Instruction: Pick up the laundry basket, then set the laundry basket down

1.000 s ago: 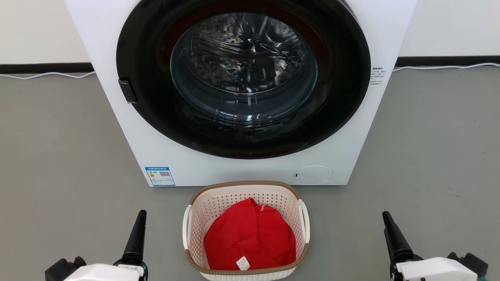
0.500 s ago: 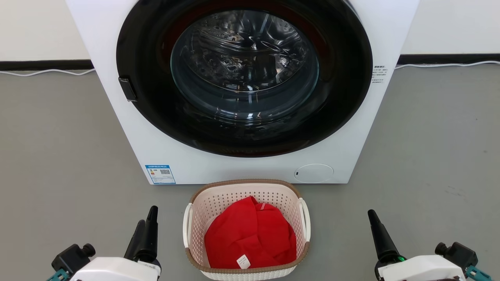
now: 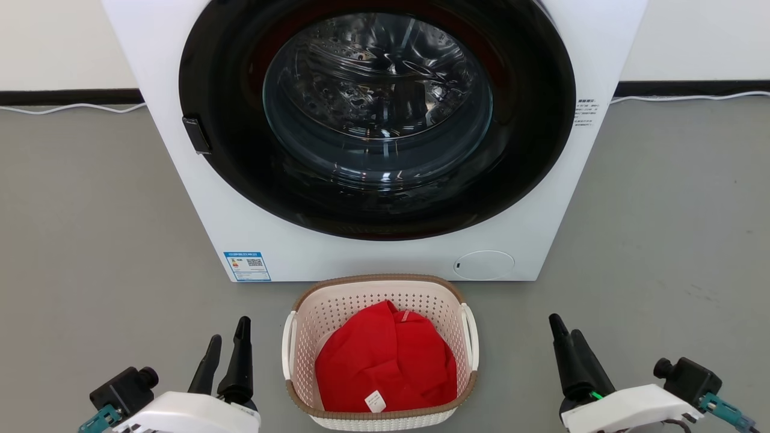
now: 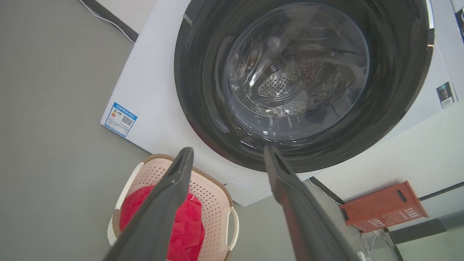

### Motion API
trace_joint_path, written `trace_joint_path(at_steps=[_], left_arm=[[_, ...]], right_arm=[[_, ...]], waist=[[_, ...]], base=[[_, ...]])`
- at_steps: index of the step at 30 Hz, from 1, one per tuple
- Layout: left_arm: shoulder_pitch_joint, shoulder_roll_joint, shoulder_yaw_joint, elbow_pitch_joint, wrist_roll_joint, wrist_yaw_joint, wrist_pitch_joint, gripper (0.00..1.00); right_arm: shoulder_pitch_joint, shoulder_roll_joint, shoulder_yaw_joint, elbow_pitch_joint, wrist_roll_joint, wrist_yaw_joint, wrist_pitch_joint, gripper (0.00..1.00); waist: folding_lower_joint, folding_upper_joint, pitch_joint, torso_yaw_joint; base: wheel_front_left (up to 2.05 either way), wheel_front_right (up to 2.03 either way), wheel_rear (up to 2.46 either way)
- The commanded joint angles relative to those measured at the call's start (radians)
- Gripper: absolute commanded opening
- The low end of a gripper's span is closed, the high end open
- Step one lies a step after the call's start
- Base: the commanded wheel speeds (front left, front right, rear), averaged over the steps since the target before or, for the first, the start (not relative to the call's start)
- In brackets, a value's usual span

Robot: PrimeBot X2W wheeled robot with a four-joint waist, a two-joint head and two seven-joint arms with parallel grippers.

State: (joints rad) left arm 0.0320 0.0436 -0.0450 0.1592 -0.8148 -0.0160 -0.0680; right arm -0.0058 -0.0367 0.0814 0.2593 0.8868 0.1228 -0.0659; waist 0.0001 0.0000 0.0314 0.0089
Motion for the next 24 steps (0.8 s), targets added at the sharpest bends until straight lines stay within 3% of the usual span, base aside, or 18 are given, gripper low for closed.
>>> trace_joint_path(at_steps=[1,24], left_arm=[[-0.02,0.014,0.008,-0.038,0.036,0.01,-0.015,1.0],[-0.005,0.024,-0.028,-0.073,0.313,0.059,-0.085,1.0]], right_arm=[[-0.047,-0.008,0.023,-0.038,-0.032,0.004,-0.018,1.0],[-0.059,-0.01,0.091,-0.065,-0.304,0.005,-0.088,1.0]], waist=[[0.0,0.0,0.0,0.0],[0.0,0.0,0.01,0.003]], base=[[0.0,0.0,0.0],[0.0,0.0,0.0]])
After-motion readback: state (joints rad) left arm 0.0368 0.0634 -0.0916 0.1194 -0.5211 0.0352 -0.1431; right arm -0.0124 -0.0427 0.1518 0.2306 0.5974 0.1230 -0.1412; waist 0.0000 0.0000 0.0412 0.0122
